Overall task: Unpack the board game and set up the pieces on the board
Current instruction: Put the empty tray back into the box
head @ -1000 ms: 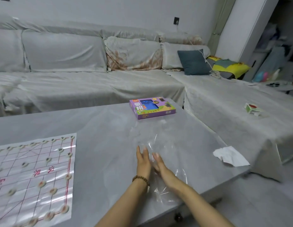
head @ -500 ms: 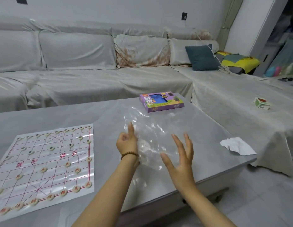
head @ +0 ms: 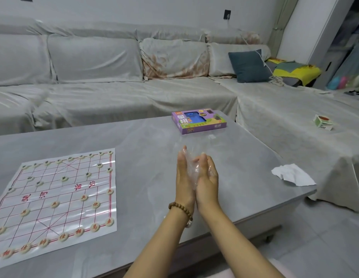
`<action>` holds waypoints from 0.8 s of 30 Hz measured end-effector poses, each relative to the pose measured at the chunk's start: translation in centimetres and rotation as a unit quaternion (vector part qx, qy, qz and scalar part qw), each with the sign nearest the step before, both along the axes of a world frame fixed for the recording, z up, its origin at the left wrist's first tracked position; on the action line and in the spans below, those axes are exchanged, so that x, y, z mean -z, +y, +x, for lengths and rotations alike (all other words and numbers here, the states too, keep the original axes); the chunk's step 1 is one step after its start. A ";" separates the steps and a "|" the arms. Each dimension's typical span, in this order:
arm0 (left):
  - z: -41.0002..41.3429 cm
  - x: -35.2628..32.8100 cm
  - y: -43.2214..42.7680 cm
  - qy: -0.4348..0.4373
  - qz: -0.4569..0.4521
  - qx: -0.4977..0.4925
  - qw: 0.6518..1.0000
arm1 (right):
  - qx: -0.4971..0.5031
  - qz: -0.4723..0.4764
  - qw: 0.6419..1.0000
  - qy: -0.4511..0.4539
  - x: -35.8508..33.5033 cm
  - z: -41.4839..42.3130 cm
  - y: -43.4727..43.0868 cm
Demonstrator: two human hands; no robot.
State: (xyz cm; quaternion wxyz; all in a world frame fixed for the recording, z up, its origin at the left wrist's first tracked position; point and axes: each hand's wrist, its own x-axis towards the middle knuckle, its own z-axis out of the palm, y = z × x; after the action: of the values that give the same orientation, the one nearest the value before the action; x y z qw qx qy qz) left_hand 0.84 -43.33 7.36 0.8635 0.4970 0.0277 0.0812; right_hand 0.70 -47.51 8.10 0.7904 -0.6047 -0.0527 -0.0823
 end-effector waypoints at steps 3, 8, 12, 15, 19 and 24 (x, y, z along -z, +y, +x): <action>-0.7 -0.8 -0.8 -0.042 0.084 -0.038 0.995 | -0.090 0.099 0.990 0.048 -0.1 0.5 -0.4; 1.5 -0.2 -2.0 0.003 0.131 -0.129 0.983 | -0.081 0.072 0.986 0.129 0.6 1.2 -2.5; 4.8 1.2 -4.2 0.087 0.135 -0.118 0.980 | -0.063 0.045 0.987 0.140 1.4 2.6 -6.7; 6.9 2.3 -7.9 0.096 0.163 -0.073 0.979 | 0.037 -0.002 0.995 0.094 2.2 4.5 -11.5; 9.0 3.5 -11.3 0.109 0.196 -0.085 0.971 | 0.299 -0.285 0.910 0.032 6.4 8.1 -19.9; 10.6 6.9 -12.7 0.132 0.254 -0.062 0.956 | 0.336 -0.414 0.824 0.193 10.3 11.1 -27.3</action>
State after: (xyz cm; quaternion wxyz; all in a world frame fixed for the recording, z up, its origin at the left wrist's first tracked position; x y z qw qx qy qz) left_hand 11.40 -55.99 0.43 0.6909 0.7033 0.1508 0.0721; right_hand 11.80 -74.80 -2.19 0.3837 -0.8588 0.2785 -0.1944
